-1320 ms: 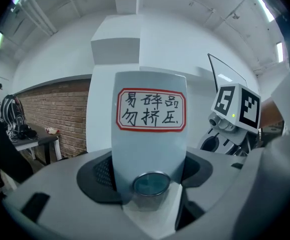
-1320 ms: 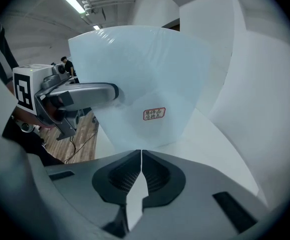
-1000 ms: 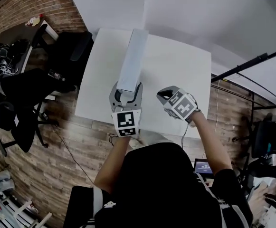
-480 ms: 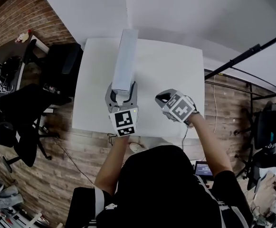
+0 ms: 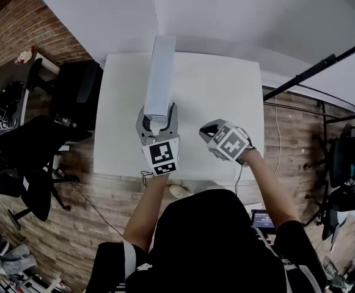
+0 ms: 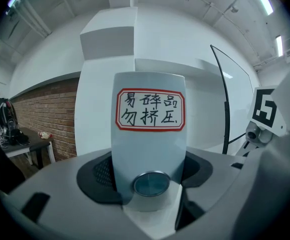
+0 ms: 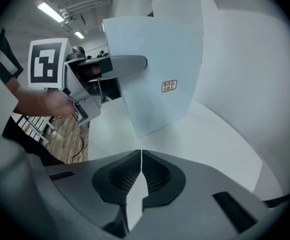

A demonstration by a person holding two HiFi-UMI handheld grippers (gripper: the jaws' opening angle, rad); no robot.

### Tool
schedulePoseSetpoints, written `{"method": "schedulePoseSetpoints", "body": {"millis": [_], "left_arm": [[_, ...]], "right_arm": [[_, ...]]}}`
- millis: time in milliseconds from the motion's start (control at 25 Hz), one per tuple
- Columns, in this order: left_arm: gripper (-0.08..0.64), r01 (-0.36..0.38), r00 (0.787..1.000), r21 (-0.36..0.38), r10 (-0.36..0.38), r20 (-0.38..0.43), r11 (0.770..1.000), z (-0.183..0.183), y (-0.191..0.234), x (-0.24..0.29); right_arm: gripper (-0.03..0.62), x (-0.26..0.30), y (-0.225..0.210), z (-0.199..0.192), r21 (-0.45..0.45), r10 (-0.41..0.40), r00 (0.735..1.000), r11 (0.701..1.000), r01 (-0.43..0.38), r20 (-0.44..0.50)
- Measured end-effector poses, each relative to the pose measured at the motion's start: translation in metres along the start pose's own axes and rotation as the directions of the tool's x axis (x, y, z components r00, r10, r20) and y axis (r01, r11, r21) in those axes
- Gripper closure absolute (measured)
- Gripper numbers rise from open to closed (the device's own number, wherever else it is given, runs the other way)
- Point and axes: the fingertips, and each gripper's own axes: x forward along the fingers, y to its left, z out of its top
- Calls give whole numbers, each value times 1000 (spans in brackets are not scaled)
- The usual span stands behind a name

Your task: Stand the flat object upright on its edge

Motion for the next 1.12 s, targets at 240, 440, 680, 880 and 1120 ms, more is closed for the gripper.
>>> {"method": "schedulePoseSetpoints", "body": {"millis": [240, 440, 680, 880, 1120], "left_arm": [[262, 10, 1000, 16, -10, 3, 1000, 4, -5, 18], [262, 13, 1000, 16, -13, 4, 1000, 7, -7, 35], [262, 13, 1000, 22, -14, 11, 1000, 10, -9, 53], [262, 13, 1000, 30, -14, 19, 999, 11, -13, 67], [262, 10, 1000, 29, -11, 29, 1000, 14, -14, 83]], "right_arm": [[549, 5, -10, -3, 33, 6, 1000, 999, -6, -3], [551, 9, -22, -5, 52, 6, 1000, 999, -6, -1], [551, 14, -40, -11, 57, -1, 1000, 998, 2, -10], [551, 16, -50, -11, 67, 1, 1000, 998, 0, -11], [551, 18, -61, -14, 84, 2, 1000, 997, 0, -19]]}}
